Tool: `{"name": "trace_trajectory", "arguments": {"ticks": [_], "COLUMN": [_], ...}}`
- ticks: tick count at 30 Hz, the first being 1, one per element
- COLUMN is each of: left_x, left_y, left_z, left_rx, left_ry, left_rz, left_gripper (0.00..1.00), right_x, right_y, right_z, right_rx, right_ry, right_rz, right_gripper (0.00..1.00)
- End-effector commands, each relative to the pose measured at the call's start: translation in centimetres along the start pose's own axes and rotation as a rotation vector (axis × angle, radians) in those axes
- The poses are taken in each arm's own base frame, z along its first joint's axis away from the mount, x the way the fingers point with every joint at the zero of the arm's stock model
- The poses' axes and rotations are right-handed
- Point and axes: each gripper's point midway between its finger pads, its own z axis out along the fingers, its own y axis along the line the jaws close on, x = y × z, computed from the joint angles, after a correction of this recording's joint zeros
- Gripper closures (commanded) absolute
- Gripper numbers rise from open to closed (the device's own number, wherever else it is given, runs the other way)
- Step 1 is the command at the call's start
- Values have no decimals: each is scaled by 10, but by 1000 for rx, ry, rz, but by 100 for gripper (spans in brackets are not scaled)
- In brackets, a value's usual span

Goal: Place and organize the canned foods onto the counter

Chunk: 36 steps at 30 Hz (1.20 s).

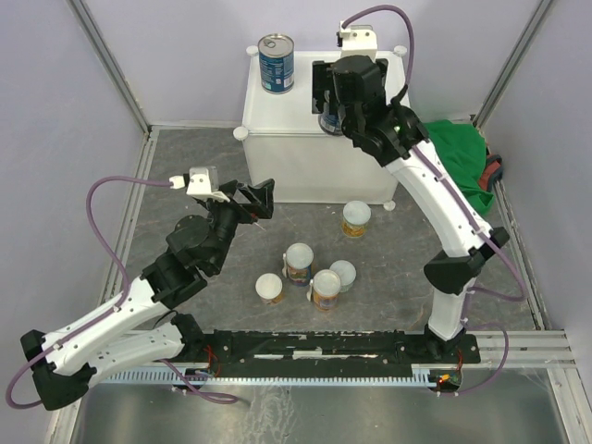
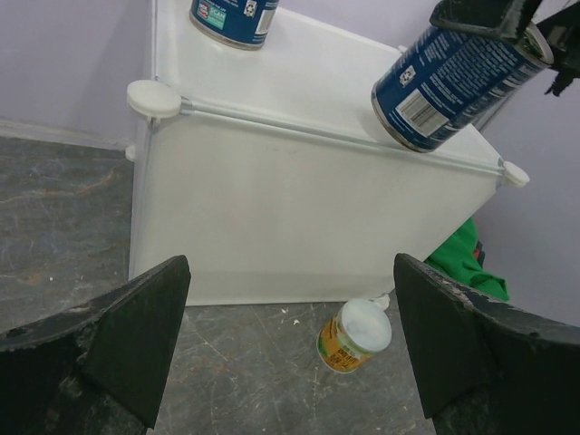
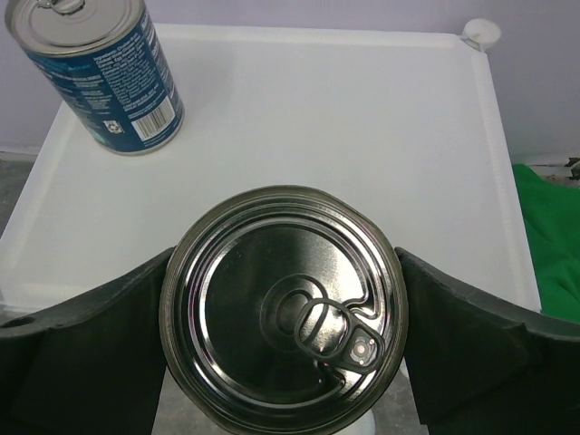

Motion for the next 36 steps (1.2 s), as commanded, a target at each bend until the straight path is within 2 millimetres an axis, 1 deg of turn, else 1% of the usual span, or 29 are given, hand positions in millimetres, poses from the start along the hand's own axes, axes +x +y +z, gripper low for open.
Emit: {"name": "trace_trajectory", "arguments": {"ticks": [1,7,11,14,17,20,25,29,32,36], "left_x": [-10,-9,-9,-8,-8,-8,-11,-11,-8,-7], "left_y": [-6,-9,-10,-12,-13,-12,-10,-9,-7,-5], "left_z": [2,5,7,7,8,8,7,7,7,7], "left_rx": [18,23,27,32,35,32,23,18,10,2], "left_ry": [-28,-29,-30,-30,-30,-30,-35,-36,-32,-32], "left_rz": [0,12,19,21,20,19,21,21,25,28], "left_gripper": [1,1,1,1,1,1,1,1,1,1], "right_x": [-68,-68,-54,-44,-36,-20,-12,-19,-22,-17], "right_y": [-7,-7,-4,1,7,14,22,32,44,61], "right_z": [-1,25,42,49,55,63,72,73,71,69], "right_rx": [-34,-38,-40,-49,-64,-76,-93,-123,-138,-140], "right_ry": [-176,-179,-148,-124,-102,-70,-77,-120,-140,-153], "right_rz": [162,184,175,167,163,159,164,167,130,61], "right_gripper": [99,99,97,91,82,77,78,80,79,78]}}
